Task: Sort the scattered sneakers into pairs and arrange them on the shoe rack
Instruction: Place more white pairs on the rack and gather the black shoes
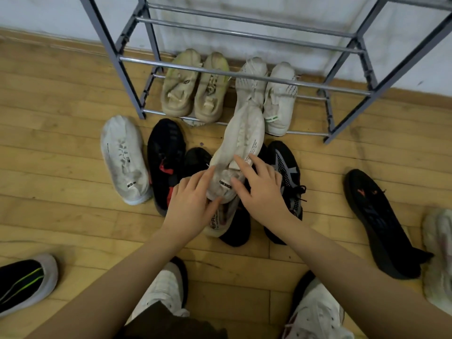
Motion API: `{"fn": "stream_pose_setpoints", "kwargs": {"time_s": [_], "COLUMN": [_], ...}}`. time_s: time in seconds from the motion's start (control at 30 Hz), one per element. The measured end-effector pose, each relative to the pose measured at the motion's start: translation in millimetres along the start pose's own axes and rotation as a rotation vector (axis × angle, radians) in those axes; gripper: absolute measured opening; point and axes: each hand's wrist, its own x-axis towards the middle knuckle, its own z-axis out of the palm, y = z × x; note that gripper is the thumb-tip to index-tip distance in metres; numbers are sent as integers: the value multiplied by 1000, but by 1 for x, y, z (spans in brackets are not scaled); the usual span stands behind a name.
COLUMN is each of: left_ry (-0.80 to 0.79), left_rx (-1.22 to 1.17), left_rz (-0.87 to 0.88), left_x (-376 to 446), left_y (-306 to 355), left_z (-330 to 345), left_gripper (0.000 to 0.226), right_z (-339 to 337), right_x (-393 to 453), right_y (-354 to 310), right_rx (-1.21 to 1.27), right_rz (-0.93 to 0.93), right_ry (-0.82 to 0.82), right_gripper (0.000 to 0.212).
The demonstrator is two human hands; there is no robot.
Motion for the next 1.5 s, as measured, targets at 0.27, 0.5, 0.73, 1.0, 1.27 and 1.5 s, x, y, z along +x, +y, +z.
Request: {"fn": "stream_pose_setpoints", "kwargs": {"time_s": [0.27,0.5,0.73,1.0,1.27,1.5], "left_ry": [125,167,110,-17,247,475], "left_rx": [14,93,99,47,-315,-354], "left_rz": [-123,-425,-753,-862,-698,-544], "left_x": [4,11,41,49,42,41], "left_y": [-32,-104,-171,-206,-207,-184], "left_z": [-38,-46,-45,-25,-28,-60], "left_gripper": [46,38,50,58,50,45], "right_z": [-2,33,94,154,164,137], "right_x": [17,75,133,160,156,137], "right_y": [-48,-89,-123,-134,-134,-156], "right_rx": [9,0,-79,-264,-146,208], "right_rz": [-118,-214,-240,-294,-334,-349], "right_ry": [-51,-134,-328,-349,-326,-182], "right_gripper": [45,50,59,60,55,52]}}
